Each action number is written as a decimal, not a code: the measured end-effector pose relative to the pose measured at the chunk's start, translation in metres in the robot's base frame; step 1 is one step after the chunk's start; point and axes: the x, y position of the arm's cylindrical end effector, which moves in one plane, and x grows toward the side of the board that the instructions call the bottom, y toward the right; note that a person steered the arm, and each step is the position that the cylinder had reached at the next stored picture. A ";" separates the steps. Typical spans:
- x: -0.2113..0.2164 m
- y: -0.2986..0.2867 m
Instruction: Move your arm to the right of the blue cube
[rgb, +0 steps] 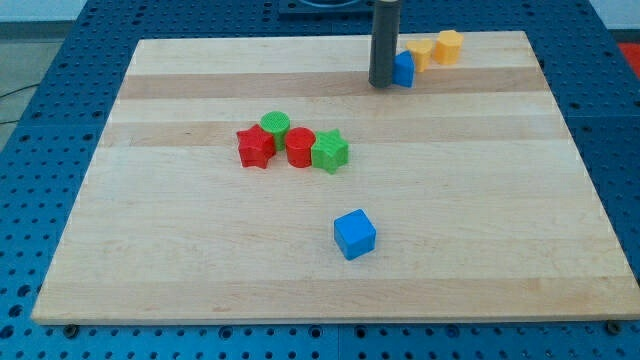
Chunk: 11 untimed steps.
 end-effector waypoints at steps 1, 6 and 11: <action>0.000 -0.002; 0.151 0.119; 0.295 0.100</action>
